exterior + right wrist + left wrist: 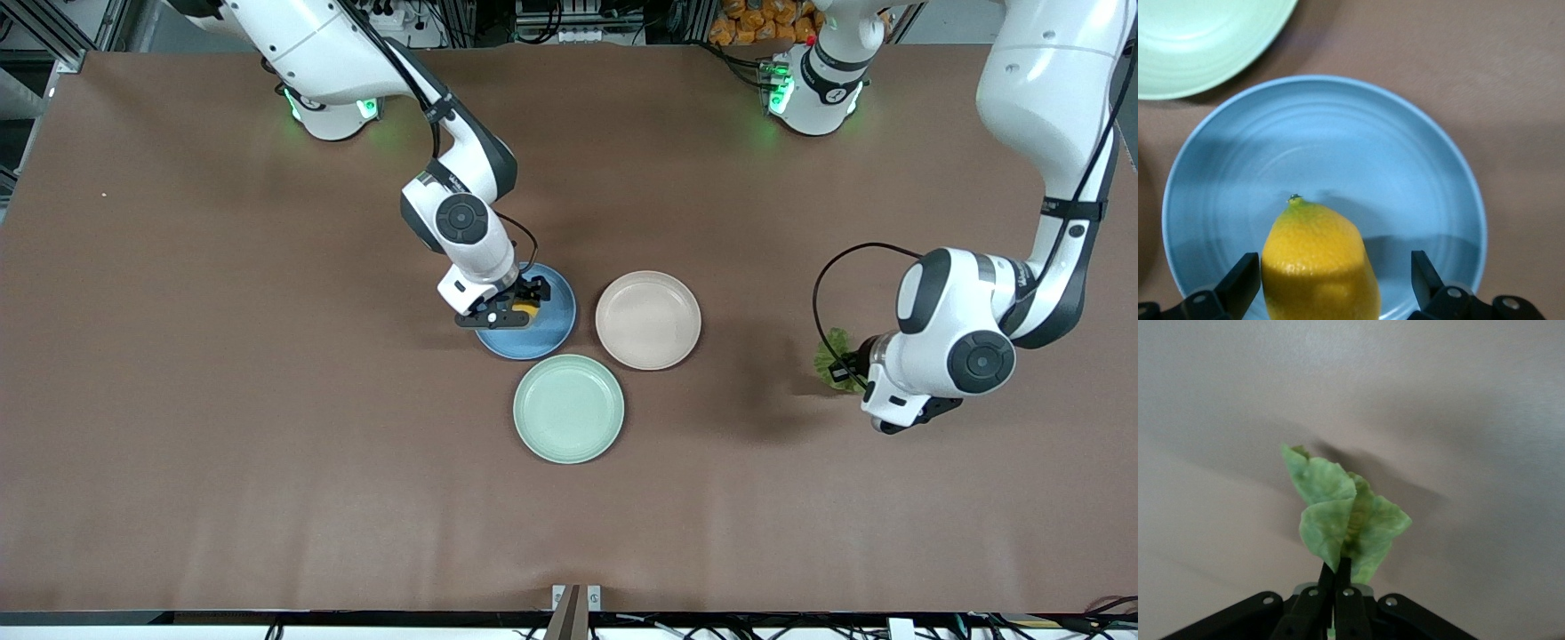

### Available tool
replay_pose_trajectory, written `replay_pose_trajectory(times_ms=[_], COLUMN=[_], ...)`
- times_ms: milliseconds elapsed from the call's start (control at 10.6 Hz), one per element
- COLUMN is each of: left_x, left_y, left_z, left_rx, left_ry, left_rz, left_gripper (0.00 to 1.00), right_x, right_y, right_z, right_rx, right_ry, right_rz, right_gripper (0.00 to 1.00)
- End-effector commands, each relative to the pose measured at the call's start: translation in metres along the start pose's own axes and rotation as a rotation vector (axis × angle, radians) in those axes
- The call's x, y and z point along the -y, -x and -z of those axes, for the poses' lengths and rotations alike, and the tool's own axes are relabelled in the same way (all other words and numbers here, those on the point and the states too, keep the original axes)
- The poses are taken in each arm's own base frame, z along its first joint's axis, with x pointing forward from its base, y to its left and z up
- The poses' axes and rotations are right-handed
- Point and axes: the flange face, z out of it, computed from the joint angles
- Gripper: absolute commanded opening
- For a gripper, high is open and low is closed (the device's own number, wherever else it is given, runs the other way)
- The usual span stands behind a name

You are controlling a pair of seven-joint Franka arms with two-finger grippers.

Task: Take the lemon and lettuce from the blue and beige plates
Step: 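Place the lettuce on the table beside the beige plate, open left gripper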

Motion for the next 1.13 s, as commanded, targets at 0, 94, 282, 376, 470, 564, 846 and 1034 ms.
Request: replay_pose_trajectory(times_ms=[0,94,282,376,470,564,846,1034], left_x=[-0.001,0.004,0.035,0.053,0.065,0.068,0.068,0.073], left_y=[0.004,0.006,0.013,0.019,0.029,0.037,0.075,0.111], left_z=[0.000,0.017,0.082,0.117,0.147,0.162,0.227,0.275], left_rx=[-0.013,-0.032,-0.104,-0.145,-0.182,-0.192,-0.239,-0.281], left_ry=[-0.021,-0.020,-0.015,-0.002,0.003,0.016,0.014,0.002], left_rz=[-0.026,-0.021,-0.074,-0.144,-0.162,-0.156,-0.166,-0.171], left_gripper=[0.65,1.00,1.00,1.00,1.00,1.00,1.00,1.00], right_x=[0.009,0.009,0.010,0.010,0.011,0.011,0.012,0.011], right_y=[0.009,0.009,0.011,0.011,0.010,0.007,-0.008,-0.023], right_z=[-0.016,-0.024,-0.027,-0.027,-0.026,-0.023,-0.002,0.021], right_rx=[-0.027,-0.039,-0.060,-0.060,-0.062,-0.063,-0.069,-0.044], right_ry=[0.016,0.029,0.048,0.048,0.048,0.047,0.052,0.099], right_rz=[-0.010,-0.022,-0.037,-0.037,-0.036,-0.041,-0.052,-0.068], right_gripper=[1.00,1.00,0.85,0.60,0.37,0.19,0.02,0.00])
